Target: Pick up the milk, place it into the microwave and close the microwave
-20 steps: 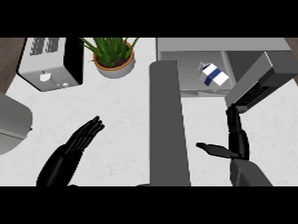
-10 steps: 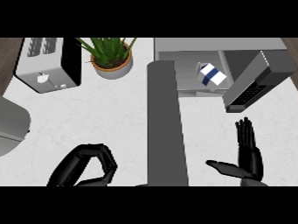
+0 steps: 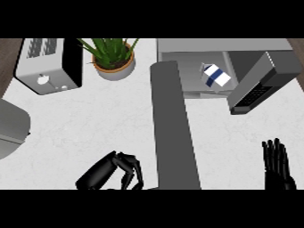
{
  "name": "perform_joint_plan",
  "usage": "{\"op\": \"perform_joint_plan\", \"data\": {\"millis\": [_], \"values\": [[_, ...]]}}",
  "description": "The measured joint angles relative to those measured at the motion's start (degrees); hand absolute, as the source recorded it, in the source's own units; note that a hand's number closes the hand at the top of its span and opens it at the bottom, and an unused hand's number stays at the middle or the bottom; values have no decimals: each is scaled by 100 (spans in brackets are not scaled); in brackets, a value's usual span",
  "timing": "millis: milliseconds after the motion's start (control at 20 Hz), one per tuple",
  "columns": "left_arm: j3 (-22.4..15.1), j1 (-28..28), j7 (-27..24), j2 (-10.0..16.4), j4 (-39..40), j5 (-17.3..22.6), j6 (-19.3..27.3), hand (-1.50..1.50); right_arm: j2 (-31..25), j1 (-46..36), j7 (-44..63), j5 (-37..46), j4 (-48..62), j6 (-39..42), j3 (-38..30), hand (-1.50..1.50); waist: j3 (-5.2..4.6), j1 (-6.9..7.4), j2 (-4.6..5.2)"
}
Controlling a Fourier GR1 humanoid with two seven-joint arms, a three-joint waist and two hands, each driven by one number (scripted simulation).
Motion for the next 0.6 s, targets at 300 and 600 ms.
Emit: {"op": "perform_joint_plan", "data": {"millis": [300, 600], "values": [[-615, -479, 7, -549, 809, -246, 439, 150, -48, 1027, 564, -217, -1641, 130, 153, -150, 1, 9, 16], [-1703, -1357, 1, -689, 1729, 400, 1514, 150, -151, 1652, 1042, -533, -2902, 423, 258, -150, -1, -43, 32]]}}
